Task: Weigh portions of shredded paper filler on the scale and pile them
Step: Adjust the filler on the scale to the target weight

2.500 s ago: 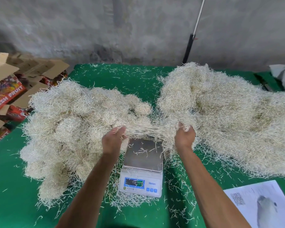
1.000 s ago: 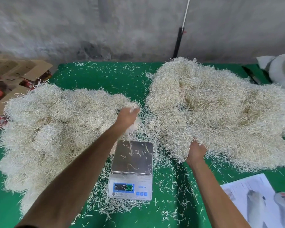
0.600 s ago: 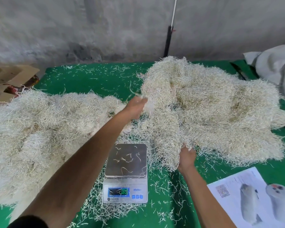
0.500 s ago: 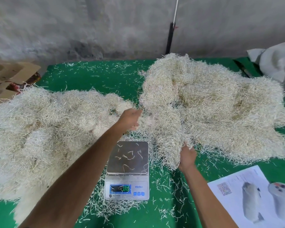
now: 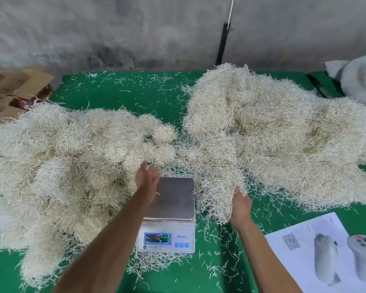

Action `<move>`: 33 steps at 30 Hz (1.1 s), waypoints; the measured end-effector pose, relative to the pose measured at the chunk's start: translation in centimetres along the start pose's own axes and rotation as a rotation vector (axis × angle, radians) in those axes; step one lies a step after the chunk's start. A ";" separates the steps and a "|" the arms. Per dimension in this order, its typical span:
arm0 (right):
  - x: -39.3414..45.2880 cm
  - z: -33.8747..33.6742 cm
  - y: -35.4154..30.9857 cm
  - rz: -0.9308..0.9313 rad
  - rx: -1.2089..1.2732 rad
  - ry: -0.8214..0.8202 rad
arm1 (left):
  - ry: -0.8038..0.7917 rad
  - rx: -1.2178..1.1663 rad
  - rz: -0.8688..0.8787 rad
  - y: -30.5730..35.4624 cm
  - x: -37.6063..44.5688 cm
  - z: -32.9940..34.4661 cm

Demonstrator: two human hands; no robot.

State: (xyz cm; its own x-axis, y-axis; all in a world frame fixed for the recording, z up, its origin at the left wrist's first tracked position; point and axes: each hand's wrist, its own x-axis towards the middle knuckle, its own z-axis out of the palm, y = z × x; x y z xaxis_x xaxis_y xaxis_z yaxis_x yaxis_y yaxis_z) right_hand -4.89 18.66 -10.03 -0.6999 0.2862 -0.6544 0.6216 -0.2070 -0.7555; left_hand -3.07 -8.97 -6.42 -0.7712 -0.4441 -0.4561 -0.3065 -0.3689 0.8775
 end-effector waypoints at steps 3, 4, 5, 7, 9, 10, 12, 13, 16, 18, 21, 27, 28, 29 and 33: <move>0.1 -0.3 -0.6 0.012 -0.001 0.026 | 0.259 0.108 0.160 1.3 0.6 -0.3; 0.2 -0.2 -0.8 0.018 -0.004 0.022 | 0.175 0.285 0.155 1.7 -0.4 -0.2; 0.3 -0.2 -0.9 0.019 -0.006 0.017 | -0.002 0.507 0.189 1.1 -1.2 -0.2; 0.0 0.2 -0.9 0.019 -0.008 0.001 | -0.346 0.850 0.272 -0.4 -2.6 -0.3; -0.2 0.5 -0.9 0.007 -0.023 -0.019 | -0.363 0.845 0.271 -1.8 -3.3 -1.1; -0.3 0.5 -0.9 -0.012 -0.037 -0.027 | -0.295 0.785 0.212 -2.1 -3.2 -1.8; -0.7 0.6 -0.9 -0.053 -0.061 -0.042 | 0.032 0.454 0.136 -1.5 -2.2 -3.5; -1.0 0.7 -0.9 -0.072 -0.075 -0.047 | 0.198 0.315 0.170 -0.8 -1.7 -4.3; -2.2 1.8 -1.2 -0.134 -0.142 -0.114 | 0.229 0.079 0.152 -0.5 -1.3 -5.5; -3.3 3.3 -1.4 -0.206 -0.169 -0.203 | 0.164 0.081 0.206 -0.5 -2.0 -4.9; -5.9 6.1 -2.1 -0.273 -0.253 -0.333 | 0.017 0.112 0.226 -1.1 -3.2 -3.8; -8.2 7.5 -0.9 -0.364 -0.552 -0.703 | -0.004 0.243 0.194 -2.5 -4.6 -4.1; -8.3 7.2 -0.6 -0.448 -0.657 -0.733 | -0.002 0.244 0.138 -2.6 -4.7 -4.3; -8.1 6.9 -0.3 -0.595 -0.782 -0.692 | -0.006 0.231 0.111 -2.4 -4.6 -4.7; -7.4 5.7 0.6 -0.871 -0.748 -0.449 | 0.041 0.527 0.207 -2.5 -4.2 -5.9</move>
State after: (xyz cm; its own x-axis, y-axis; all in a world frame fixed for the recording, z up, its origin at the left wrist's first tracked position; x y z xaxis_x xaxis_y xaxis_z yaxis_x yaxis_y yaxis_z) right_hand -1.34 11.12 -5.88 -0.9484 -0.3170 -0.0067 -0.1680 0.5205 -0.8372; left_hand 4.23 -10.99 -7.57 -0.8255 -0.4994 -0.2631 -0.3966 0.1815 0.8999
